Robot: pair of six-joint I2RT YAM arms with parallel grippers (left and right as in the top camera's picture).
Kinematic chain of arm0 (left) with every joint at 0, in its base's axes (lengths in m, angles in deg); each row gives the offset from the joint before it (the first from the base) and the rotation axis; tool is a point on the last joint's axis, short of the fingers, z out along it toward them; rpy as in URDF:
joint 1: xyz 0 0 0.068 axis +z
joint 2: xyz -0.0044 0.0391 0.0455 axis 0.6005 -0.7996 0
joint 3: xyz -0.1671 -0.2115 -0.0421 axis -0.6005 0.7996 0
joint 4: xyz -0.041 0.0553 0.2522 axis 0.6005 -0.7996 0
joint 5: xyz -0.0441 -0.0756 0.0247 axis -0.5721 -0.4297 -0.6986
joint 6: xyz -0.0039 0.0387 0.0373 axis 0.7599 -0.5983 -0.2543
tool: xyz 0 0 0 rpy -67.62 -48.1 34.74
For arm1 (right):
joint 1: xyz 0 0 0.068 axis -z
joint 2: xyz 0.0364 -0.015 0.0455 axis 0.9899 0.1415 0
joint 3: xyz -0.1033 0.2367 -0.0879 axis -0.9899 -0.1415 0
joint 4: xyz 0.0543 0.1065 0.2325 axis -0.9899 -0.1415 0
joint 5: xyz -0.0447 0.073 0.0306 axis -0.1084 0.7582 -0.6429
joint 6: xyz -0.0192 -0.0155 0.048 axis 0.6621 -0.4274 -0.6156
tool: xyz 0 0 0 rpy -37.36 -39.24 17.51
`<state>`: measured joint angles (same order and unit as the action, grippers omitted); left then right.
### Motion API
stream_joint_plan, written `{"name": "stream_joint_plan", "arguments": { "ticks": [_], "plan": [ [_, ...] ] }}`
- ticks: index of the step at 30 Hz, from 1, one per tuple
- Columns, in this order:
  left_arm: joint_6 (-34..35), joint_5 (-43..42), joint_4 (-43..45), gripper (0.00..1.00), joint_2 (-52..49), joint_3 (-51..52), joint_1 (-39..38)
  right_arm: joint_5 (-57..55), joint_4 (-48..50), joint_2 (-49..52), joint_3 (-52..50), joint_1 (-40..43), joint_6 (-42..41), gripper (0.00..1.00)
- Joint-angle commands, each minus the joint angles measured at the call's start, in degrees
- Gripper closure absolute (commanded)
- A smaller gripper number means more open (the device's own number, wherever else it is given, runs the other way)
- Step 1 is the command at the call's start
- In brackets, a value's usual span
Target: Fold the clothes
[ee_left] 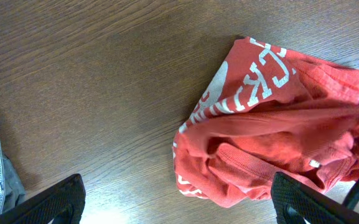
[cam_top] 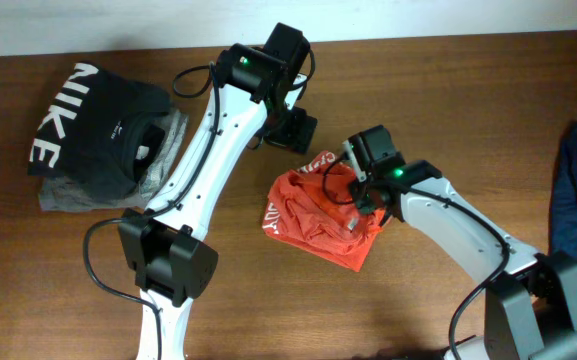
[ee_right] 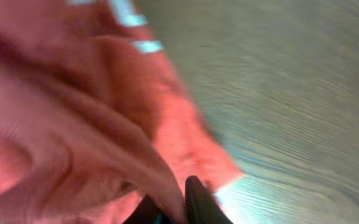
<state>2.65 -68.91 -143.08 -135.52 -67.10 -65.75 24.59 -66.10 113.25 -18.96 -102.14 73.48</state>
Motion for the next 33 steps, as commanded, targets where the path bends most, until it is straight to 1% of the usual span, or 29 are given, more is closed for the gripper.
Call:
{"name": "stream_joint_plan", "arguments": {
  "ticks": [1, 3, 4, 6, 7, 8, 9, 12, 14, 15, 17, 21, 24, 25, 26, 28, 32, 33],
  "plan": [
    [-0.11, -0.02, -0.17, 0.05, -0.39, -1.01, 0.15, -5.18, 1.31, -1.49, 0.35, 2.67, -5.09, 0.85],
    [-0.11, -0.02, 0.0, 0.05, -0.39, -1.01, 0.15, -3.67, 2.51, -1.49, 0.35, 3.61, -5.11, 0.82],
    [-0.11, -0.02, 0.04, 0.05, -0.39, -1.01, 0.15, -3.52, 3.04, -1.49, 0.35, 4.0, -5.53, 0.79],
    [-0.11, -0.02, 0.0, 0.05, -0.39, -1.01, 0.15, -3.56, 3.87, -1.49, 0.35, 5.01, -7.52, 0.68],
    [-0.11, -0.02, -0.02, 0.05, -0.39, -1.01, 0.13, -3.56, 4.09, -1.49, 0.35, 5.44, -8.46, 0.58],
    [-0.11, -0.02, -0.04, 0.05, -0.39, -1.01, 0.13, -3.54, 4.11, -1.49, 0.35, 5.95, -9.57, 0.53],
    [-0.11, -0.02, -0.07, 0.05, -0.39, -1.01, 0.15, -3.41, 3.91, -1.51, 0.35, 6.38, -10.38, 0.52],
    [-0.11, -0.02, -0.28, 0.04, -0.39, -1.01, 0.15, 1.44, 1.42, -2.19, 0.7, 7.54, -10.73, 0.52],
    [-0.11, -0.02, -0.33, 0.05, -0.39, -1.01, 0.15, 10.36, -1.14, -3.72, 1.14, 7.65, -6.1, 0.53],
    [-0.11, 0.0, -0.26, 0.05, -0.39, -1.01, 0.15, 17.31, -2.4, -5.27, 1.18, 7.45, -2.49, 0.53],
    [-0.11, 0.0, -0.17, 0.04, -0.39, -1.01, 0.15, 23.23, -3.76, -7.45, 1.18, 7.04, -0.33, 0.53],
    [-0.11, 0.0, 0.37, 0.04, -0.39, -1.01, 0.15, 22.64, -5.79, -12.0, 1.18, 5.97, -2.78, 0.53],
    [-0.11, 0.0, 0.39, 0.04, -0.39, -1.01, 0.15, 23.1, -6.56, -13.2, 1.18, 5.99, -3.96, 0.64],
    [-0.11, 0.0, 0.39, 0.04, -0.39, -1.01, 0.15, 23.61, -6.99, -13.07, 1.16, 5.99, -3.96, 0.69],
    [-0.11, 0.0, 0.39, 0.04, -0.39, -1.01, 0.15, 24.15, -7.26, -12.61, 1.07, 5.97, -3.98, 0.71],
    [-0.11, 0.0, 0.44, 0.04, -0.39, -1.01, 0.15, 25.9, -7.61, -10.95, 0.81, 5.97, -3.96, 0.7],
    [-0.11, 0.0, 0.68, 0.04, -0.39, -1.01, 0.15, 26.91, -6.49, -6.05, 0.66, 5.25, -4.22, 0.63],
    [-0.11, 0.0, 0.66, 0.04, -0.39, -1.01, 0.15, 26.95, -5.18, -3.74, 0.66, 4.9, -5.64, 0.59]
  ]
}}
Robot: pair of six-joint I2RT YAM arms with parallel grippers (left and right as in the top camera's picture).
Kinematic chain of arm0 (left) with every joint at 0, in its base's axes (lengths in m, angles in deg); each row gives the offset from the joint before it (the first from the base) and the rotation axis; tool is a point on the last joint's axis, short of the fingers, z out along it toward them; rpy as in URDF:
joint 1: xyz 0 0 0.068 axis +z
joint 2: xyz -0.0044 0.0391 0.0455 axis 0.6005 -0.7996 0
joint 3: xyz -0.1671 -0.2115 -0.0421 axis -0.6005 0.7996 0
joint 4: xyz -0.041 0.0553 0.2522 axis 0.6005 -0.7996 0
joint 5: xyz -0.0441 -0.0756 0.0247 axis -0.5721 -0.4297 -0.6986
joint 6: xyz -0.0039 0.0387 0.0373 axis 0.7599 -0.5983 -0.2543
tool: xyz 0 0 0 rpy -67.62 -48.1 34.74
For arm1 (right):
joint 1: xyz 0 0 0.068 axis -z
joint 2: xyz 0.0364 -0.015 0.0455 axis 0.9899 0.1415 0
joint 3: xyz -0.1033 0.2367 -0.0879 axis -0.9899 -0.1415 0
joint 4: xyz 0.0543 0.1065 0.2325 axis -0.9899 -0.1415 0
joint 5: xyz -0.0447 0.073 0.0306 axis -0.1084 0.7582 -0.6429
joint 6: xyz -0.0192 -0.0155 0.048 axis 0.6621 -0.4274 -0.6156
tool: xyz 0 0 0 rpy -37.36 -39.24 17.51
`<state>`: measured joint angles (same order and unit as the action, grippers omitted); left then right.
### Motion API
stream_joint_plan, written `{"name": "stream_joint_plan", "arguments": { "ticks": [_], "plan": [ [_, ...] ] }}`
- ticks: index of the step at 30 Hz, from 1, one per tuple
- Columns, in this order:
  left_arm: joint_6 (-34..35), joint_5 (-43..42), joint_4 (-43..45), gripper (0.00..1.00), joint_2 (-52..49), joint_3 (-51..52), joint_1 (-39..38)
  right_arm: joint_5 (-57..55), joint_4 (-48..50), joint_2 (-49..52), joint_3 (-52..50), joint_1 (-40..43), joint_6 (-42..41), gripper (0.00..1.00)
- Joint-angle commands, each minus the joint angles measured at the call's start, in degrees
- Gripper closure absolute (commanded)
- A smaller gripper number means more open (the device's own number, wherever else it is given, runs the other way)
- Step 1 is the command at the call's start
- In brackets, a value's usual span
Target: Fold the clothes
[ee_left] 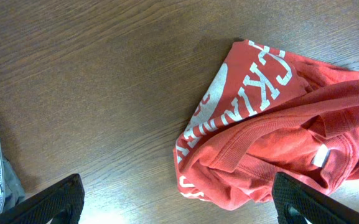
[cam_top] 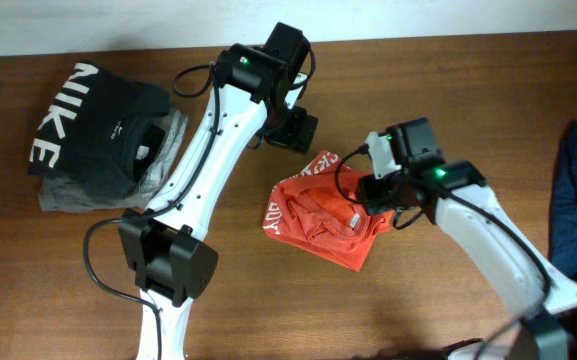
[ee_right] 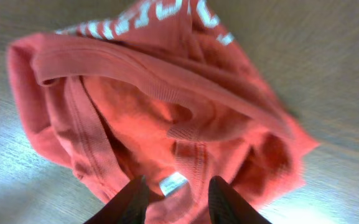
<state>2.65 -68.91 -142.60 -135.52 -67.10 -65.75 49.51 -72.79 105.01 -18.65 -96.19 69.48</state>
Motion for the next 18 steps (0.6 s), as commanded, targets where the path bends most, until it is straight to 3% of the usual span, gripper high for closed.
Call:
{"name": "stream_joint_plan", "arguments": {
  "ticks": [1, 6, 14, 18],
  "plan": [
    [-0.11, -0.02, 0.15, 0.04, -0.39, -1.01, 0.15, 2.01, 2.36, 5.84, 0.35, -1.16, -2.4, 0.57],
    [-0.11, 0.0, 0.13, 0.04, -0.39, -1.01, 0.15, 2.05, 5.86, 10.49, 0.35, -1.2, -5.46, 0.55],
    [-0.13, 0.0, 0.37, 0.03, -0.39, -1.01, 0.15, 2.21, 5.84, 9.38, 0.39, -1.14, -6.03, 0.88],
    [-0.13, 0.02, 0.42, 0.01, -0.39, -1.01, 0.15, 1.88, 4.31, 6.62, 0.52, -1.03, -5.99, 0.96]
  ]
}}
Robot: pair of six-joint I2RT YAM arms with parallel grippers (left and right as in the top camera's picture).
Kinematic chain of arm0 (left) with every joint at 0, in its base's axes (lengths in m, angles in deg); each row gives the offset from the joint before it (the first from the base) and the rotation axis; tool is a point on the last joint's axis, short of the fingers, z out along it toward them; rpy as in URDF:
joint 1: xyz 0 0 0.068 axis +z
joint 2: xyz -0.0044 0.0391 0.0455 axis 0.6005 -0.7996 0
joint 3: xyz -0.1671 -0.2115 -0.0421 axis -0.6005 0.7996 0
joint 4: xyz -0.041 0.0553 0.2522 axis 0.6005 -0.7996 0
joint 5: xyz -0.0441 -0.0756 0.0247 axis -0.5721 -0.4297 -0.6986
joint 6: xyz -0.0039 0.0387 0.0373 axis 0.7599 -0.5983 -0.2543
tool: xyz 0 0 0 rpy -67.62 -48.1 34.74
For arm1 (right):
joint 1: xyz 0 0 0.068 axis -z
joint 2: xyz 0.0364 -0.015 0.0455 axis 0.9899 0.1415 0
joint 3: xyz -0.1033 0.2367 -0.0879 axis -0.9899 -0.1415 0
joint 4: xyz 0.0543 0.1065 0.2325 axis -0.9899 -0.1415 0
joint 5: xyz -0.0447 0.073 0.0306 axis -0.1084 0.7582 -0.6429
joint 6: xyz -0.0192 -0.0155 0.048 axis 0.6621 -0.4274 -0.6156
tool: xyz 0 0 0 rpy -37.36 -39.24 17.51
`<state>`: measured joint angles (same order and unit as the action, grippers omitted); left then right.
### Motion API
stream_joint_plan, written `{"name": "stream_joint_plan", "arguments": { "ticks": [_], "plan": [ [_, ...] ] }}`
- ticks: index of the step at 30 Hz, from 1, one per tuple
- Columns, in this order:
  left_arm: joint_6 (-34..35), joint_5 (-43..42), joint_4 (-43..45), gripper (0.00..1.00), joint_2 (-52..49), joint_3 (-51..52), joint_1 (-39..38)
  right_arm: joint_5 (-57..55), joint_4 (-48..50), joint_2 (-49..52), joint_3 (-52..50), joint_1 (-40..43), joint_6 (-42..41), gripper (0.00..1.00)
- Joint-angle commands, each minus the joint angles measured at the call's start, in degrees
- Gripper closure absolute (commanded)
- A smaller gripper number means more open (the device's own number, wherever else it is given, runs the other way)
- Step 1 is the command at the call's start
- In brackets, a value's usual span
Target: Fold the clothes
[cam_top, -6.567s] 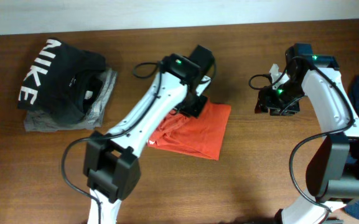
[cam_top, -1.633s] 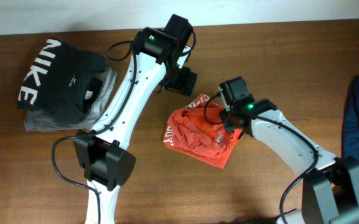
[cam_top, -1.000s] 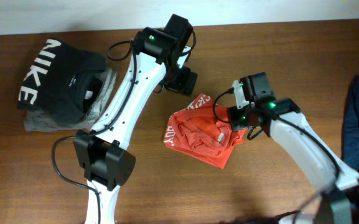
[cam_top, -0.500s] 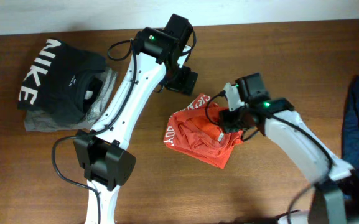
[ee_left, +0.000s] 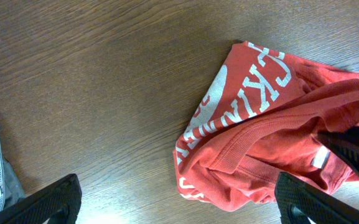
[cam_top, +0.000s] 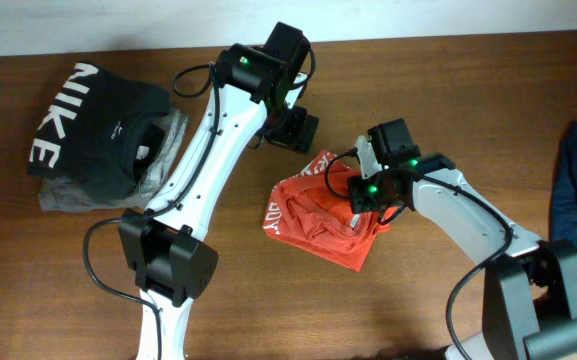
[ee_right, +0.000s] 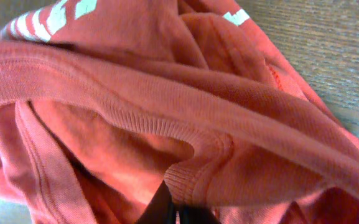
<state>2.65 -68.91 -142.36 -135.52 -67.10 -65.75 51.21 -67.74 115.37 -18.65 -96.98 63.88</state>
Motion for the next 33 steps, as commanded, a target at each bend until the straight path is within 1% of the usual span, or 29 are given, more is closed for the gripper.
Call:
{"name": "stream_joint_plan", "arguments": {
  "ticks": [1, 3, 8, 12, 18, 21, 28, 29, 30, 31, 32, 33],
  "plan": [
    [-0.13, 0.02, 0.15, 0.01, -0.39, -1.01, 0.15, -0.28, -1.36, -4.81, 0.52, -0.24, -0.39, 0.96],
    [-0.13, 0.02, 0.13, 0.01, -0.39, -1.01, 0.15, -2.05, -2.56, -7.28, 0.52, -0.24, -0.37, 0.96],
    [-0.13, 0.02, 0.17, 0.01, -0.39, -1.01, 0.15, -11.02, -4.66, -12.26, 0.52, -0.17, -0.37, 0.96],
    [-0.13, 0.02, 0.17, 0.01, -0.39, -1.01, 0.15, -12.41, -6.25, -12.37, 0.5, -0.17, 0.7, 0.96],
    [-0.13, 0.02, 0.09, 0.01, -0.39, -1.01, 0.15, -23.91, -10.03, -12.31, 0.5, 1.2, -0.02, 0.96],
    [-0.13, 0.02, 0.15, 0.01, -0.39, -1.01, 0.15, -23.61, -8.83, -12.31, 0.5, 4.31, -1.9, 0.96],
    [-0.13, 0.0, 0.63, 0.01, -0.39, -1.01, 0.15, -21.79, -3.39, -11.93, 0.46, 7.96, -1.9, 0.96],
    [-0.13, 0.0, 0.59, 0.01, -0.39, -1.01, 0.15, -21.79, -3.17, -11.89, 0.46, 8.09, -1.9, 0.94],
    [-0.13, 0.0, 0.57, 0.01, -0.39, -1.01, 0.13, -21.81, -3.1, -11.87, 0.46, 8.13, -1.88, 0.85],
    [-0.13, 0.0, 0.57, 0.01, -0.39, -1.01, 0.15, -21.81, -3.34, -11.87, 0.46, 8.13, -1.88, 0.66],
    [-0.13, 0.0, 0.55, 0.01, -0.39, -1.01, 0.15, -21.79, -3.82, -11.87, 0.46, 8.13, -1.88, 0.61],
    [-0.13, 0.0, 0.55, 0.01, -0.39, -1.01, 0.15, -21.75, -4.39, -11.87, 0.46, 8.13, -1.88, 0.61]
  ]
}}
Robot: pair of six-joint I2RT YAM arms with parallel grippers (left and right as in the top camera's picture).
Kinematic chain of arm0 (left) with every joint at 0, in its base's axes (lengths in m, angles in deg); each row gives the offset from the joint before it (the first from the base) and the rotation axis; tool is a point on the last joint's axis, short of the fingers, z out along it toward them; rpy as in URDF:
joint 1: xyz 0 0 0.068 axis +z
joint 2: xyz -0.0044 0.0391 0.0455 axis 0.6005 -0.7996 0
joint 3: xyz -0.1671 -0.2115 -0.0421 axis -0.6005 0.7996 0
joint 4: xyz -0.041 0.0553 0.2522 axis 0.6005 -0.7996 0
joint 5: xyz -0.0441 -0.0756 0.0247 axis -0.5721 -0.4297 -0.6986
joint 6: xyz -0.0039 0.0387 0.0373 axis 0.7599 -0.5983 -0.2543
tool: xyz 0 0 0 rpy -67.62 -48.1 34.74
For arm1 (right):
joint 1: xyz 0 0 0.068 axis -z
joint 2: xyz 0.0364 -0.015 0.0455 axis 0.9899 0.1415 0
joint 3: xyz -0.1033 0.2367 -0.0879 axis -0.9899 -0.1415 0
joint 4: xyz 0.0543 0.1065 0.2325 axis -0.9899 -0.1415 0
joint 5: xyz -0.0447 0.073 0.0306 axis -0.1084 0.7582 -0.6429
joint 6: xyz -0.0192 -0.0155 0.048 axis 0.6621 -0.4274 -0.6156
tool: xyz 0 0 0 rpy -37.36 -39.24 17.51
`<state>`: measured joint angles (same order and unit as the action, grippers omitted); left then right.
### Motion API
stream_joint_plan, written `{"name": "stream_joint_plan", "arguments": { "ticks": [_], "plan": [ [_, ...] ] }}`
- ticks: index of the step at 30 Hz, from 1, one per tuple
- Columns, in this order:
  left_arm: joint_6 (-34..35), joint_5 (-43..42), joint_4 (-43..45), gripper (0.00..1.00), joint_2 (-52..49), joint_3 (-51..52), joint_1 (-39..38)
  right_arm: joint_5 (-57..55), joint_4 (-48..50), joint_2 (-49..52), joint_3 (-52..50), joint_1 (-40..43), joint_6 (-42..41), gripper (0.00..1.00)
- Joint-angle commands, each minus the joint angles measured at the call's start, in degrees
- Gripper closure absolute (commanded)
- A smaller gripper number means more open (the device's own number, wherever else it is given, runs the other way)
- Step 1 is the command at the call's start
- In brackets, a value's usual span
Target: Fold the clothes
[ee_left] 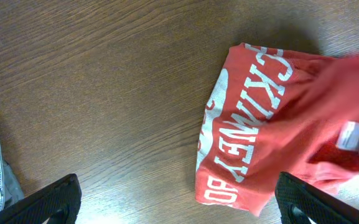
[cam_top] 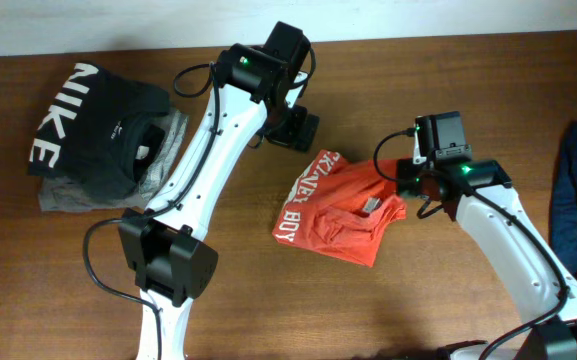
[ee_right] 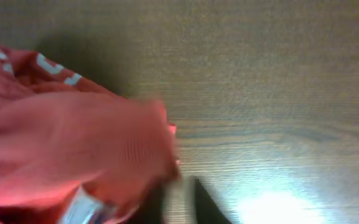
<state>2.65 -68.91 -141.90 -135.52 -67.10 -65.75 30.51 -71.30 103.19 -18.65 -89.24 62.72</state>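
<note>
The red shirt (cam_top: 336,215) with white lettering lies bunched at the table's middle; it also shows in the left wrist view (ee_left: 266,124). Its upper right corner rises to my right gripper (cam_top: 405,180), which is shut on the fabric. In the right wrist view the cloth (ee_right: 73,143) is blurred beside the gripper's fingers (ee_right: 207,202). A white neck tag (cam_top: 368,206) faces up. My left gripper (cam_top: 294,128) hangs open above bare wood behind the shirt, its fingertips (ee_left: 48,202) wide apart and holding nothing.
A folded black Nike garment (cam_top: 93,125) rests on grey clothes (cam_top: 63,195) at the far left. A dark blue garment lies at the right edge. Bare wooden table (cam_top: 268,290) surrounds the shirt. Pale blue cloth shows at the left wrist view's edge.
The right gripper has moved right and back with the shirt's edge in it. The shirt has shifted right and turned over, its lettering now along the left edge. The left arm is unchanged.
The right gripper was down in the crumpled red shirt. Then it was open above the shirt. Then it was shut on the ribbed collar. Now it is further right with the cloth, and the shirt lies flatter and turned. The left gripper stayed open throughout.
</note>
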Motion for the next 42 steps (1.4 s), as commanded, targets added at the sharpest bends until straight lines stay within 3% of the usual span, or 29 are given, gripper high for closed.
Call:
{"name": "stream_joint_plan", "arguments": {
  "ticks": [1, 9, 19, 23, 27, 29, 34, 42],
  "plan": [
    [-0.13, 0.02, 0.09, 0.01, -0.39, -1.01, 0.2, -0.33, -1.55, 0.28, 0.48, 0.39, -0.72, 0.62],
    [-0.13, 0.0, 0.28, 0.01, -0.39, -1.01, 0.2, 27.69, -8.37, -2.38, 0.5, -0.72, 15.85, 0.65],
    [-0.13, 0.0, 0.74, 0.01, -0.39, -1.01, 0.2, 25.62, -5.18, 4.52, 0.09, -9.92, 15.61, 0.57],
    [-0.13, 0.0, -0.17, 0.01, -0.39, -1.01, 0.2, 23.23, -4.37, 9.25, 0.09, -10.62, 15.65, 0.51],
    [-0.13, 0.0, -0.83, 0.01, -0.39, -1.01, 0.2, 23.15, -4.0, 12.37, 0.09, -10.62, 15.65, 0.51],
    [-0.13, 0.02, -0.76, 0.01, -0.39, -1.01, 0.2, 23.28, -3.61, 12.66, 0.09, -10.62, 15.63, 0.6],
    [-0.13, 0.04, -0.72, 0.01, -0.39, -1.01, 0.2, 23.34, -4.24, 11.04, 0.15, -10.62, 15.63, 0.94],
    [-0.13, 0.17, -0.07, 0.01, -0.39, -1.01, 0.2, 23.3, -8.63, 1.4, 0.44, -10.62, 15.63, 0.96]
  ]
}}
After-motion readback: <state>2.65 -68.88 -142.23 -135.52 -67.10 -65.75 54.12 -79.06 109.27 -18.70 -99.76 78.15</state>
